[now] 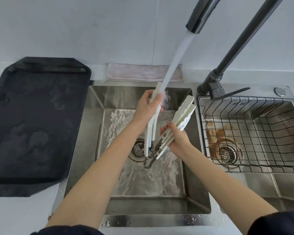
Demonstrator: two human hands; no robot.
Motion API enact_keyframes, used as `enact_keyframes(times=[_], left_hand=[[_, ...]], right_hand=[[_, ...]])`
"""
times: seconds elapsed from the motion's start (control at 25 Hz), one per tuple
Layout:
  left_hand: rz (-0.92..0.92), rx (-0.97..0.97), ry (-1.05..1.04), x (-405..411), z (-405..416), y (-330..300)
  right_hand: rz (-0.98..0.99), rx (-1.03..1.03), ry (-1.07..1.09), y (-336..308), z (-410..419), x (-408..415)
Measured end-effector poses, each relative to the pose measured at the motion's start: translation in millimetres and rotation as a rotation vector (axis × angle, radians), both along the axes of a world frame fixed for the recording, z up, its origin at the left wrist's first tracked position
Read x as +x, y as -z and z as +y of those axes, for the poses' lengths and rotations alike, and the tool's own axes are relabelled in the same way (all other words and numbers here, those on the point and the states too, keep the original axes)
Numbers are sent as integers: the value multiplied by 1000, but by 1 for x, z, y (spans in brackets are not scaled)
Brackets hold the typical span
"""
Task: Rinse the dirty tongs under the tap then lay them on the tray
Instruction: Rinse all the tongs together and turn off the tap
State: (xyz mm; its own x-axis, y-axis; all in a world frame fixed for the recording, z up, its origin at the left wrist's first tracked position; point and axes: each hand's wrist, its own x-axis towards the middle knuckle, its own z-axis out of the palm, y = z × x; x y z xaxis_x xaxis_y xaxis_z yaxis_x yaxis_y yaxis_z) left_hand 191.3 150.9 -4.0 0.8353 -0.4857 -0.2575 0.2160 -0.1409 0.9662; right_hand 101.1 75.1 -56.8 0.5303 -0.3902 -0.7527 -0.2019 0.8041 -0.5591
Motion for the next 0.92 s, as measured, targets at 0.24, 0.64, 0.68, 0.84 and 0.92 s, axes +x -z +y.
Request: enact_keyframes(times=[0.24, 0.64, 0.68, 0.84, 0.92], left_hand=[[-12, -41, 96, -1, 10, 2], [402, -227, -244, -6, 49, 32], [389, -221, -236, -9, 55, 34], [357, -198, -318, -13, 64, 38], [282, -93, -434, -9, 61, 34]], right_hand=[[29, -109, 51, -2, 1, -5], [136, -634, -355, -37, 7, 18], [131, -641, -378, -39, 10, 21], [97, -649, -479, -44, 19, 28], [76, -601, -553, -46, 19, 26]])
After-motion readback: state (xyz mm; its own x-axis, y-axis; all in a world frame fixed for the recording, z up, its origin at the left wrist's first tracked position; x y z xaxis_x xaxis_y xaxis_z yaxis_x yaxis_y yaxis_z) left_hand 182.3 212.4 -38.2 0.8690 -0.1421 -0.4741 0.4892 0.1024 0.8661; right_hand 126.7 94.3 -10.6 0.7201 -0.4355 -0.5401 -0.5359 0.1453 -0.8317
